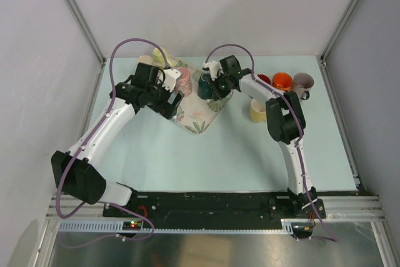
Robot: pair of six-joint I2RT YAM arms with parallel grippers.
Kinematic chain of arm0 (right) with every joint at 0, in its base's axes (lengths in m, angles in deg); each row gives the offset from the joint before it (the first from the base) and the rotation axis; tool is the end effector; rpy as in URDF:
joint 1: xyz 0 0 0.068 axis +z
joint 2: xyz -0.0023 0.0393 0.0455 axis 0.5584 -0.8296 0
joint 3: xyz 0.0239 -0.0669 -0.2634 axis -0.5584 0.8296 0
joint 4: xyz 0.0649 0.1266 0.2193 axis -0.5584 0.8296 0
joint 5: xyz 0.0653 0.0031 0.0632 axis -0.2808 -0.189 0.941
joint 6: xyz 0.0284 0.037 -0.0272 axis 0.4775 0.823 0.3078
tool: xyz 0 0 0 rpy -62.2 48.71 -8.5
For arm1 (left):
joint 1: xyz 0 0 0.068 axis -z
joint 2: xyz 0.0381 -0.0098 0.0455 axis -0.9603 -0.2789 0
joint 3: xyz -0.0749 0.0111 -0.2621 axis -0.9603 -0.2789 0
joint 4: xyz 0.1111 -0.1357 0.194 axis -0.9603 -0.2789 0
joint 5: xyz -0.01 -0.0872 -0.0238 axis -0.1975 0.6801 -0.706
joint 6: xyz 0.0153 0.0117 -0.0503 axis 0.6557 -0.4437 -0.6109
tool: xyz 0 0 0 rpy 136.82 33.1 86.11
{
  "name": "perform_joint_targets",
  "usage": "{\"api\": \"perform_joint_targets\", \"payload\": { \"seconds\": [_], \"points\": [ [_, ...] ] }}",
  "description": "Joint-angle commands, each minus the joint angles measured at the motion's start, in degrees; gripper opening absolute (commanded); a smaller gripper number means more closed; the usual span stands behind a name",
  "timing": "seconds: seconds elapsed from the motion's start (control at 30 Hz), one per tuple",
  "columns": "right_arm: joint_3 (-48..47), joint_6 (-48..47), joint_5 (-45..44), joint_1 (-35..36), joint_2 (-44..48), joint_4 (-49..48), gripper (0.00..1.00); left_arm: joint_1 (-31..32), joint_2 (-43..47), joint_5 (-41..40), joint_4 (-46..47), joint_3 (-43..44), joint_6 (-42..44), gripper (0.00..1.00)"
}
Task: Turn the mug right side up
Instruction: Turn over the cup on the tray.
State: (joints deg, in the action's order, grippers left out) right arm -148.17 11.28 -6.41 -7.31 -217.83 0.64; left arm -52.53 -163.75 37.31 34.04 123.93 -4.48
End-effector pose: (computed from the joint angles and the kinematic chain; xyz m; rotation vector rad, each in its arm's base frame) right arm 0.4535 0.2398 0.1870 -1.0575 2.2045 0.4552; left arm 0.2725 -0.1108 0.3349 0.8158 2.3205 -0.1962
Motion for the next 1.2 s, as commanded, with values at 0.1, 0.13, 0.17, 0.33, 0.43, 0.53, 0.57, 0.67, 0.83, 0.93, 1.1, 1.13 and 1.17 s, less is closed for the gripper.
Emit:
{"api": "perform_joint_targets", "payload": {
  "seconds": [0.1, 0.13, 0.17, 0.33, 0.43, 0.53, 0.57, 0.67, 0.83, 0.93, 1.1, 1.13, 1.17],
  "points": [
    [-4.3, 0.8, 8.1, -2.1, 1.0, 3.0, 0.01, -0.2, 0.3, 3.1, 0.4, 1.9, 1.7, 0.98],
    [-4.3, 2.1, 10.7, -2.8, 1.8, 3.5, 0.0, -0.2, 0.3, 3.7, 0.4, 2.1, 2.3, 0.98],
    [-4.5, 3.2, 13.2, -3.5, 2.6, 4.0, 0.0, -0.2, 0.4, 4.4, 0.4, 2.2, 3.0, 0.98],
    [-5.0, 9.8, 30.4, -6.2, 5.7, 6.2, 0.0, -0.1, 1.7, 7.0, 2.1, 2.2, 8.8, 0.99],
    [-3.8, 15.9, 40.6, -7.2, 6.7, 4.2, 0.0, 0.2, 3.9, 6.4, 7.6, -1.4, 14.8, 0.98],
    [-1.6, 20.5, 47.9, -7.5, 7.2, 1.5, 0.0, 1.0, 7.7, 5.9, 17.1, -8.0, 21.8, 0.98],
    [0.0, 22.9, 50.7, -7.5, 7.5, -0.8, 0.0, 1.4, 8.9, 6.0, 20.2, -10.2, 25.2, 0.98],
    [4.8, 32.2, 58.6, -7.6, 8.5, -10.6, 0.0, 2.4, 13.9, 7.6, 33.3, -19.6, 34.4, 0.96],
    [13.9, 61.6, 69.8, -7.0, 8.9, -45.8, 0.0, 5.0, 17.1, 8.4, 63.4, -35.6, 48.3, 0.98],
    [15.6, 68.2, 73.3, -6.3, 8.9, -52.7, 0.0, 5.8, 14.3, 8.6, 69.4, -36.5, 49.3, 0.97],
    [16.2, 69.6, 75.3, -5.7, 9.3, -53.7, 0.0, 6.4, 8.7, 9.0, 78.0, -36.0, 50.1, 0.94],
    [16.2, 69.9, 75.5, -5.6, 9.4, -53.7, 0.0, 6.6, 7.7, 9.0, 79.5, -35.8, 50.6, 0.92],
    [16.3, 70.1, 75.8, -5.6, 9.5, -53.6, 0.0, 6.8, 6.4, 8.6, 81.2, -35.6, 51.2, 0.89]
  ]
}}
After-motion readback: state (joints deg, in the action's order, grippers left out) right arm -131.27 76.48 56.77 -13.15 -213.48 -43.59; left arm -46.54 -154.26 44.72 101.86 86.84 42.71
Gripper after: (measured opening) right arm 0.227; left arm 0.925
